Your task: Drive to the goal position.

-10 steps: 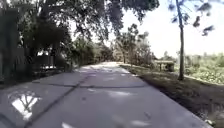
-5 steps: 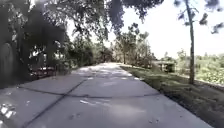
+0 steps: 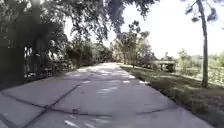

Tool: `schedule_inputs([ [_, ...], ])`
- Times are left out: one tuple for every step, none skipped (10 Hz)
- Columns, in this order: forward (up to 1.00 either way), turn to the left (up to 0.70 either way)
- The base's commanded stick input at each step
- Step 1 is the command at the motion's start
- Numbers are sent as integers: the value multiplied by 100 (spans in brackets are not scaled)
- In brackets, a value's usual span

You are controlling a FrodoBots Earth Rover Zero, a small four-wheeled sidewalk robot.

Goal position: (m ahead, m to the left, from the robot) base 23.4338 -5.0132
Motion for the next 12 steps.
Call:
schedule_inputs([
  [85,0],
  [85,0],
  [85,0],
  [85,0],
  [85,0],
  [85,0],
  [85,0],
  [85,0],
  [85,0],
  [85,0],
  [85,0],
  [85,0],
])
